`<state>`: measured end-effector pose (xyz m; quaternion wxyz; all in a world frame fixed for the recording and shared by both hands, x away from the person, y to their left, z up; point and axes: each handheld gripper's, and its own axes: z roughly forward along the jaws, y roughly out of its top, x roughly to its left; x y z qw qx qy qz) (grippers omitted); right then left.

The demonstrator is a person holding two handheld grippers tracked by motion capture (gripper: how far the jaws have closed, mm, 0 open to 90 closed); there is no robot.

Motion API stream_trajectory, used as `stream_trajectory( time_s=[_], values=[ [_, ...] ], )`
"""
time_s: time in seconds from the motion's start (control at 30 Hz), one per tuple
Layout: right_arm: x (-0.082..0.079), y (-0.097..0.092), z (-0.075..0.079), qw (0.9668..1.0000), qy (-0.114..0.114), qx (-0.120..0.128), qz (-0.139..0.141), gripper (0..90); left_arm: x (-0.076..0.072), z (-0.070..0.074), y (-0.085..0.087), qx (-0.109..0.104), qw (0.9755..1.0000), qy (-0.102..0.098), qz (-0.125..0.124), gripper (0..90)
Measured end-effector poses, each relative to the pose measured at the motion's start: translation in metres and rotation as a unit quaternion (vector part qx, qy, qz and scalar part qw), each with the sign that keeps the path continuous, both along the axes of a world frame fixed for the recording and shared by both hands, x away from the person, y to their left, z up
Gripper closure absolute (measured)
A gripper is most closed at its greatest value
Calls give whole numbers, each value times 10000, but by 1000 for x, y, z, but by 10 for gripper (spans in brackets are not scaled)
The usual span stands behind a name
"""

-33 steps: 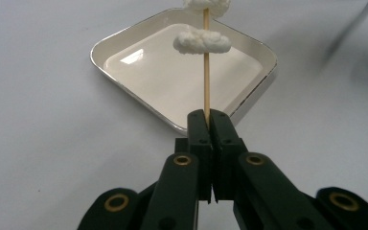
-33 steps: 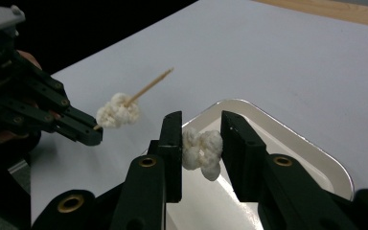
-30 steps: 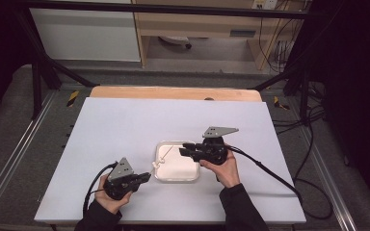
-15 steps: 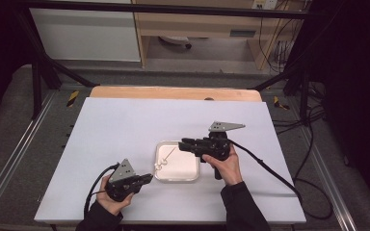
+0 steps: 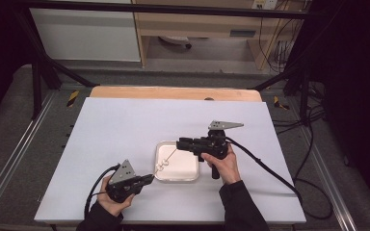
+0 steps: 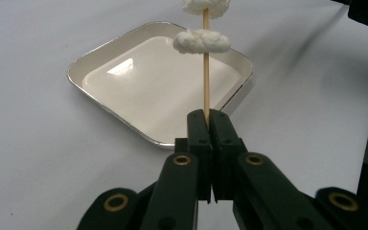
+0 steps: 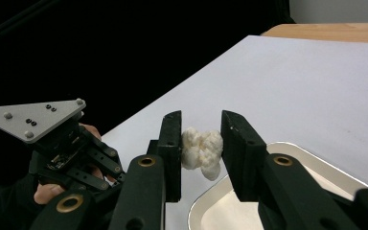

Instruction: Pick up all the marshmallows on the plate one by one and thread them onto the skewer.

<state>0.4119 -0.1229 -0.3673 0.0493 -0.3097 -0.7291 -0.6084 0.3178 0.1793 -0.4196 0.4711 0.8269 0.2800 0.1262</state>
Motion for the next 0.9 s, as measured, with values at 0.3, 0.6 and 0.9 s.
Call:
stream_trajectory(
  time_s=[0.3,0.6,0.9],
  values=[
    [0,3,-4,9998,128,39,125,705,0,0,0,-1,10000,-20,-35,886],
    [-1,7,-10,9995,239,65,186,716,-1,-1,-1,-1,10000,-35,-46,886],
    [-6,12,-15,9993,245,201,207,738,-2,-2,-1,-42,10000,-49,-26,886]
  ],
)
